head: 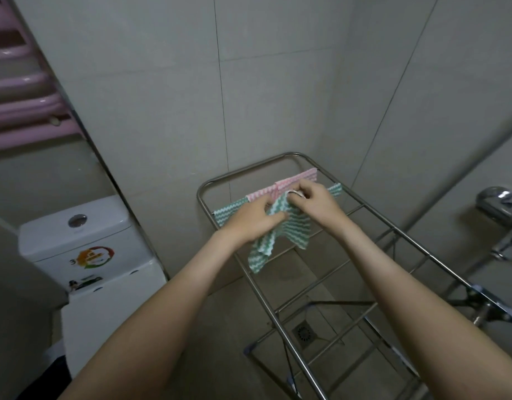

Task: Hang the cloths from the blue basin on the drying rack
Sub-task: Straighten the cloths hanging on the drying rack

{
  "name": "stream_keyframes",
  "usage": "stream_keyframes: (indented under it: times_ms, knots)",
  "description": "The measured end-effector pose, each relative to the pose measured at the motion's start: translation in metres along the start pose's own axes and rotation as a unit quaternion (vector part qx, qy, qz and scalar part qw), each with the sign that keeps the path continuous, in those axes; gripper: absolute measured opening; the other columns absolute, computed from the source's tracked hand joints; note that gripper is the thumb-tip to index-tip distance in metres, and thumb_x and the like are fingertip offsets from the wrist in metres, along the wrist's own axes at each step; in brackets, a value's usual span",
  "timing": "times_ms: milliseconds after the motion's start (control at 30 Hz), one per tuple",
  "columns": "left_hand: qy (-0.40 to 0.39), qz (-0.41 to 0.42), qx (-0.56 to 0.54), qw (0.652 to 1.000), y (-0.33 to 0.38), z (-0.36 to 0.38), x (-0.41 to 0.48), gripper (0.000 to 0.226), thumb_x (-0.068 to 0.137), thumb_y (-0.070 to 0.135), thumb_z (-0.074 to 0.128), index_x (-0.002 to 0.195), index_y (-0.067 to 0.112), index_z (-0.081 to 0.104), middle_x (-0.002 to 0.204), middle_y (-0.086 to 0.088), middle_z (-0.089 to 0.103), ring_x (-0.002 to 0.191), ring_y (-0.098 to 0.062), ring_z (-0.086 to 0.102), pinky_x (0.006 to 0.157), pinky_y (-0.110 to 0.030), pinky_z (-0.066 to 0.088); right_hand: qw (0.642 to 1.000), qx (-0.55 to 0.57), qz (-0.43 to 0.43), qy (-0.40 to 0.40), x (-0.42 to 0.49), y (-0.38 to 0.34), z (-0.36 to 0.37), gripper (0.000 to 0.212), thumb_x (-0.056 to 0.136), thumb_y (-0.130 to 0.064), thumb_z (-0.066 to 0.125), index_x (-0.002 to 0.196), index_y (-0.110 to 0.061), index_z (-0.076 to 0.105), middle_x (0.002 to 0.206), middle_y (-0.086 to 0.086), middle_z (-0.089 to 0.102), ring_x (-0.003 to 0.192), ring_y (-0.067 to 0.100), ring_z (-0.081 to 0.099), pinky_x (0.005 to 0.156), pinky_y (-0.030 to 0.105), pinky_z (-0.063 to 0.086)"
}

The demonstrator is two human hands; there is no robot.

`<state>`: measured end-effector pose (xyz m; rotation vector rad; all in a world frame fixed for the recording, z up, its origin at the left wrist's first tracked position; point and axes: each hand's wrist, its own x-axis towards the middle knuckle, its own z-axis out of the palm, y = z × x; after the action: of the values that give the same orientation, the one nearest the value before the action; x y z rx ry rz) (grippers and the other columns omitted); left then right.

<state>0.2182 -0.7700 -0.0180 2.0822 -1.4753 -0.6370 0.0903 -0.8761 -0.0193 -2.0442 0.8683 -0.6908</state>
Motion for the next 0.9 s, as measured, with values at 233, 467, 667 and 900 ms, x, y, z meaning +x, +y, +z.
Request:
stream_keyframes:
  times_ms: [233, 467, 667, 900]
  knots:
    - [0.058, 0.036, 0.024, 0.997, 0.012, -0.002, 0.004, 0.026, 0.098, 0.022, 0.046, 0.115, 0.008, 0.060, 0.110, -0.021, 0.065, 0.103, -0.035, 0.058, 0.075, -0.034, 0.037, 0.999, 0.004, -0.020, -0.046, 0.008, -0.005, -0.014, 0.008, 0.079, -0.017, 0.064, 0.079, -0.009, 0.061, 0.072, 0.006, 0.058, 0.069, 0.012, 0.048, 0.065, 0.030, 0.037]
    - [0.053, 0.013, -0.105, 0.993, 0.031, -0.002, -0.002, 0.026, 0.087, 0.019, 0.054, 0.113, 0.019, 0.050, 0.110, -0.006, 0.062, 0.097, -0.021, 0.059, 0.075, -0.026, 0.040, 0.999, -0.031, -0.010, -0.032, 0.007, -0.007, -0.019, 0.020, 0.082, -0.025, 0.070, 0.070, -0.017, 0.055, 0.064, -0.004, 0.052, 0.063, 0.008, 0.044, 0.060, 0.029, 0.032]
    - [0.050, 0.031, -0.002, 0.998, 0.034, 0.003, 0.006, 0.032, 0.095, 0.012, 0.045, 0.125, 0.003, 0.048, 0.126, -0.021, 0.057, 0.116, -0.035, 0.051, 0.074, -0.031, 0.030, 0.997, -0.056, -0.029, -0.040, 0.002, -0.013, -0.017, 0.021, 0.082, -0.027, 0.070, 0.072, -0.012, 0.058, 0.064, -0.003, 0.054, 0.061, 0.007, 0.044, 0.057, 0.025, 0.031]
    - [-0.004, -0.017, 0.067, 0.998, -0.005, -0.006, 0.004, 0.024, 0.098, 0.022, 0.048, 0.108, 0.004, 0.058, 0.105, -0.019, 0.063, 0.095, -0.029, 0.058, 0.070, -0.031, 0.038, 0.997, -0.072, -0.006, -0.001, 0.004, 0.001, -0.036, 0.017, 0.089, -0.019, 0.061, 0.077, -0.007, 0.061, 0.078, 0.013, 0.061, 0.076, 0.018, 0.052, 0.063, 0.030, 0.030]
